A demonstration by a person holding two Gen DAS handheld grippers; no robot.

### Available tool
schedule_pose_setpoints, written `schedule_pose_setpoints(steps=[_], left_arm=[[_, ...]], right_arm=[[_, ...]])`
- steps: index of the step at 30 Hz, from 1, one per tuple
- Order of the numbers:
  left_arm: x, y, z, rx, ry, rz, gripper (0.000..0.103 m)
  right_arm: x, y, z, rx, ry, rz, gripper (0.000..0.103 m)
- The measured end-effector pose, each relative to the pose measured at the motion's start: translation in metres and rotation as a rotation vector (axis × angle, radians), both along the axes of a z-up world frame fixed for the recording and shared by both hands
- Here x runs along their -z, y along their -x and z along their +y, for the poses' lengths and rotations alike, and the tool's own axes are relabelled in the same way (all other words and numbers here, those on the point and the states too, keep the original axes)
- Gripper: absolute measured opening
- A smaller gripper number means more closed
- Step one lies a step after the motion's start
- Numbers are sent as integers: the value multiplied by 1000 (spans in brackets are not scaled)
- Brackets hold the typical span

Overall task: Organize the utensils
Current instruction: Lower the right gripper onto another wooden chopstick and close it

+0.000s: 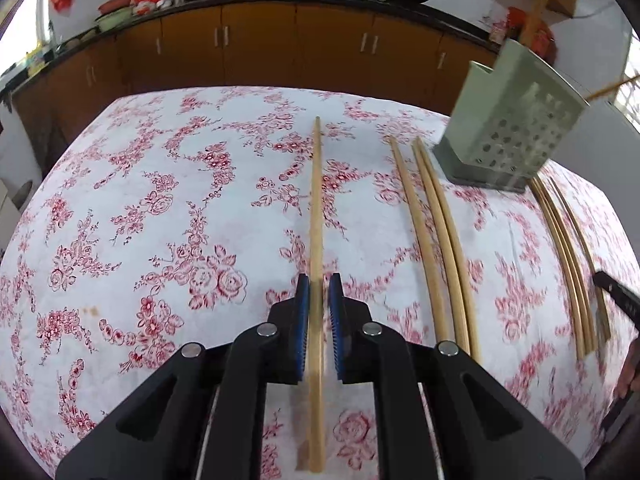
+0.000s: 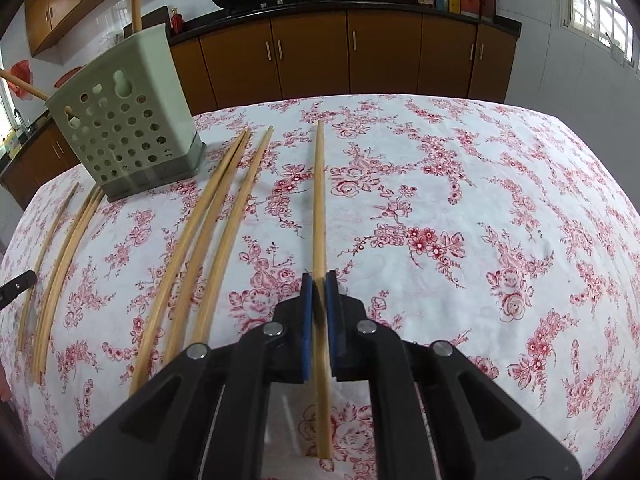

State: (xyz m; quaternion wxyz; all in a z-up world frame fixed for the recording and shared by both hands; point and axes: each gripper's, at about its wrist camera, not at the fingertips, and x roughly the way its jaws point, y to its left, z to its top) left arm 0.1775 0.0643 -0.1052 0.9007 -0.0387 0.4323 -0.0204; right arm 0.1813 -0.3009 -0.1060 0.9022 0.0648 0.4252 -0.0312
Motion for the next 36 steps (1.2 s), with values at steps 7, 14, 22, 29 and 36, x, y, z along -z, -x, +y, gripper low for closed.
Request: schedule_pose_setpoints(steps=[7, 14, 22, 29, 36], left_arm=[[-3, 2, -4, 11, 2, -11, 13], [-4, 2, -5, 11, -4, -10, 13], [-3, 2, -4, 11, -1, -10, 13], [-3, 9, -9, 13, -46, -8, 13], [-3, 30, -15, 27, -67, -5, 13]], right_arm=[[0, 1, -1, -1, -4, -1, 8], [1, 0, 0, 0, 0, 0, 8], [1, 0, -1, 1, -12, -1, 8], [0, 11, 1, 5, -13, 0, 8], [-2, 25, 3, 0, -16, 1, 8]])
